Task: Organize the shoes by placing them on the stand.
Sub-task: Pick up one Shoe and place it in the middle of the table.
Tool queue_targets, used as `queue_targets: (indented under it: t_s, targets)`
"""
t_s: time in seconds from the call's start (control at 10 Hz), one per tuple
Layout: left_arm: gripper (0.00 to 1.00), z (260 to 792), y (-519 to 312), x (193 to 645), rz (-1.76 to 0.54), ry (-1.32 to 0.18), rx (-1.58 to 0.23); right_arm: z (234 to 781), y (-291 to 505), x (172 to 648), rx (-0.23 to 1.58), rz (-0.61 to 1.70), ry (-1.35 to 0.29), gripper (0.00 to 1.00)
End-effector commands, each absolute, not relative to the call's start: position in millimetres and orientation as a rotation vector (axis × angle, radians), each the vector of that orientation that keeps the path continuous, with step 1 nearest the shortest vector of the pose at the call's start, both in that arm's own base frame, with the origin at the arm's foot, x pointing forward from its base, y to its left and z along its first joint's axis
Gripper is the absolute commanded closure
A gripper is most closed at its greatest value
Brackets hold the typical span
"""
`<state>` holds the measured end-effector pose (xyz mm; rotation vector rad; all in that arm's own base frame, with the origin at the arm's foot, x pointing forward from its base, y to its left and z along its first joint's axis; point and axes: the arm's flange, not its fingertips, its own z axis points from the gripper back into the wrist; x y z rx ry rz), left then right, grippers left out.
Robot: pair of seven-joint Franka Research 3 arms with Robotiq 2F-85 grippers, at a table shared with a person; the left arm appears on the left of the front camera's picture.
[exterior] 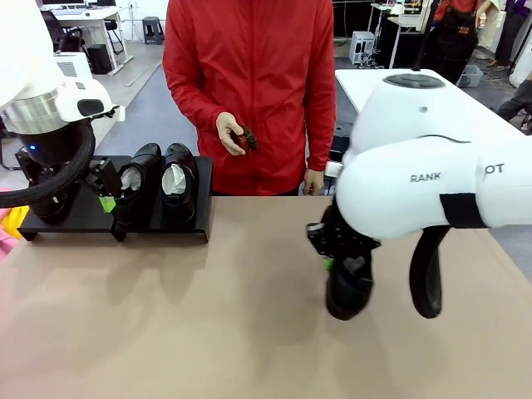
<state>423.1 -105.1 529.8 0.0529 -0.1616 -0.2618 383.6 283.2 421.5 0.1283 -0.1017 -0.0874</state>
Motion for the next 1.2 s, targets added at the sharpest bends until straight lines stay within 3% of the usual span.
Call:
queue_targets:
  t_s: [0.0, 0.4, 0.8, 0.9, 1.1]
  targets:
    - [0.0, 529, -102, 421, -0.268, -0.175, 0.05, 417, 338, 389, 0.124, -0.027, -0.131, 1.0]
    - [0.0, 529, -102, 421, -0.268, -0.175, 0.05, 376, 409, 390, 0.107, 0.021, -0.195, 1.0]
    - [0.0, 529, -102, 421, -0.268, -0.175, 0.05, 351, 420, 403, 0.124, -0.064, -0.173, 1.0]
    - [0.0, 529, -102, 421, -0.268, -0.175, 0.05, 353, 420, 404, 0.145, -0.068, -0.159, 0.9]
    - [0.0, 529, -102, 421, -0.268, -0.175, 0.05, 358, 416, 406, 0.147, -0.056, -0.15, 0.53]
